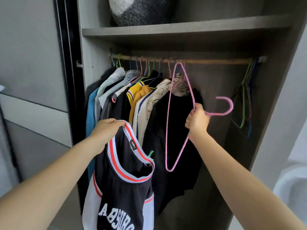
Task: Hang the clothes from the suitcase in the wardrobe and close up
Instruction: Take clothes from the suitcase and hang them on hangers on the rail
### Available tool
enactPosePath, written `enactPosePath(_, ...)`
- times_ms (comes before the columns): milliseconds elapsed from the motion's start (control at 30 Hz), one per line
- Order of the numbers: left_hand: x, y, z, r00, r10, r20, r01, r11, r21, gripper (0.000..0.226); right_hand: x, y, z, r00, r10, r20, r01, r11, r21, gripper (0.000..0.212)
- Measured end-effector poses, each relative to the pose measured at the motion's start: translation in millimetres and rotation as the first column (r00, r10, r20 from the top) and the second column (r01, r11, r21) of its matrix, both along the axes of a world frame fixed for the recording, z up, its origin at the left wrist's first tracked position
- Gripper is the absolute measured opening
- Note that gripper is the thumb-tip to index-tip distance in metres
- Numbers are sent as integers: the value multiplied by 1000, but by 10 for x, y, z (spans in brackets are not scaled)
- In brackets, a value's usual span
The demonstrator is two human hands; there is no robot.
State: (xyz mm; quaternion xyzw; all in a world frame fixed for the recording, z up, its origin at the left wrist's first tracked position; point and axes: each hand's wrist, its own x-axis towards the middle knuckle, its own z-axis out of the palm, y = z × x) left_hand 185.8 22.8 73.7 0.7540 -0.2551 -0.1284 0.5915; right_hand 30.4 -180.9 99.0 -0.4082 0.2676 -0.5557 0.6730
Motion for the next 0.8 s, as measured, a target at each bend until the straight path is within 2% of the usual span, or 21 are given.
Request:
enactPosePath(67, -10, 123, -38, 1000, 17, -13, -16, 999, 28, 13, 6, 232, 65, 989, 136, 59, -133, 990, -42, 44)
enactPosePath(167, -43, 314, -58, 999, 23, -48, -21, 999, 32, 17, 36, 568, 117, 928, 331, 170, -319, 943, -91, 43)
enactPosePath(267, -94, 532, 14, 993, -30, -112, 29, 1000, -6, 7, 178, 890, 9, 881, 426, 203, -408, 904, -128, 44)
enactPosePath(367, -79, 795, 110, 984, -56, -169, 50, 998, -40, 25, 398, 1196, -224, 838, 504, 211, -487, 864, -129, 39)
enactPosePath(433, -86, 973, 208, 969, -79, -235, 59, 994, -93, 22, 542, 1363, -390, 803, 555, 216, -541, 832, -125, 39)
enactPosePath(533, -90, 1277, 340, 955, -87, -283, 40, 985, -168, 23, 742, 1572, -604, 739, 664, 116, -650, 748, -136, 43)
enactPosePath(700, 42, 1908, 439, 951, 43, -305, -150, 929, -338, 22, 954, 1710, -757, 610, 784, -112, -789, 588, -177, 46)
enactPosePath(767, 103, 2171, 441, 958, 101, -267, -176, 946, -274, 23, 1002, 1690, -764, 534, 825, -185, -844, 507, -176, 48)
enactPosePath(800, 128, 2269, 425, 965, 147, -219, -187, 966, -178, 24, 1013, 1676, -751, 490, 839, -236, -871, 460, -172, 48)
